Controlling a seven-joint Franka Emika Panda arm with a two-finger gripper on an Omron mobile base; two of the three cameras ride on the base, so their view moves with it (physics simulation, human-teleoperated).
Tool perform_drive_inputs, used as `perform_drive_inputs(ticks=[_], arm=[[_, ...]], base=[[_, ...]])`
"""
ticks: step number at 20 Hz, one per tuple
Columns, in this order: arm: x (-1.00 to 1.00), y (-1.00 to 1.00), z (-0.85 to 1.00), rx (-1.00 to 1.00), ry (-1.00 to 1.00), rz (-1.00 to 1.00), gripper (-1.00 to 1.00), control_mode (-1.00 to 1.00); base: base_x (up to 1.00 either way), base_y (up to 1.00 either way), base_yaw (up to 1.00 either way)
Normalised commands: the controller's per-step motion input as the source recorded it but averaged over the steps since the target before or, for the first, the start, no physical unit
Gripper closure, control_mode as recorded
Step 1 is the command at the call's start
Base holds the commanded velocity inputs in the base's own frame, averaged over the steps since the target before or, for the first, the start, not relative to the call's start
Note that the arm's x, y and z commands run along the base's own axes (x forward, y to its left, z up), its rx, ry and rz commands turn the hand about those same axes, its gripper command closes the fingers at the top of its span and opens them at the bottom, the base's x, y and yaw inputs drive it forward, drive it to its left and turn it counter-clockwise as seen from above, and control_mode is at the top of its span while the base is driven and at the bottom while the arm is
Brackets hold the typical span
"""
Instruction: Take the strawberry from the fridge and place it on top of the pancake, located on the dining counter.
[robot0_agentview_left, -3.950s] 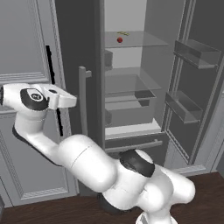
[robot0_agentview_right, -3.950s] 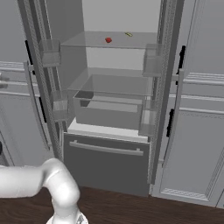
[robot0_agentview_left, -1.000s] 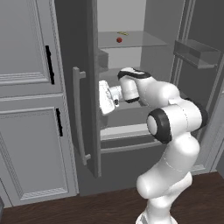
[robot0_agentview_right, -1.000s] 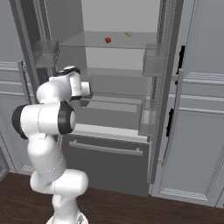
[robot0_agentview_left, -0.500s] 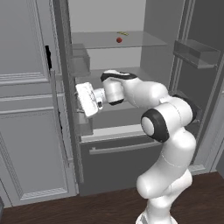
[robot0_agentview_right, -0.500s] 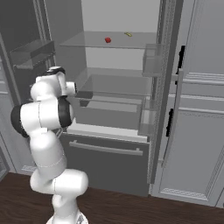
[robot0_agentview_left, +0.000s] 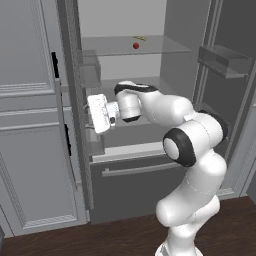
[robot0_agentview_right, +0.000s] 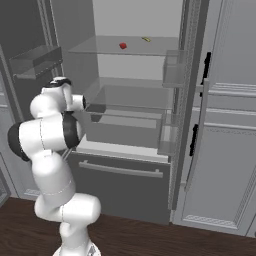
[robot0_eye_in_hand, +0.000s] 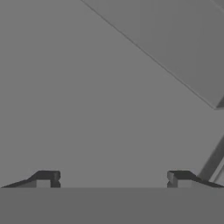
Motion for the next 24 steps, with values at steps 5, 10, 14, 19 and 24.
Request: perform_drive_inputs(ticks=[5,10,14,19,24], arm=[[0.32,-0.94,0.00,-0.02,0.05,-0.11,-1.00,-1.00],[0.31,-1.00,0.00,-0.09,0.00,-0.05,-1.00,-1.00],[0.43,-1.00,0.00,-0.38,-0.01,0.00,-1.00,-1.00],[0.19,-1.00,0.00,-0.41,-0.12,0.03,-1.00,-1.00],[-0.09,-1.00,-0.07,-0.41,-0.34,0.17,-1.00,-1.00]], base=[[0.00,0.00,0.00],[0.00,0.00,0.00],[0.00,0.00,0.00],[0.00,0.00,0.00],[0.00,0.00,0.00]])
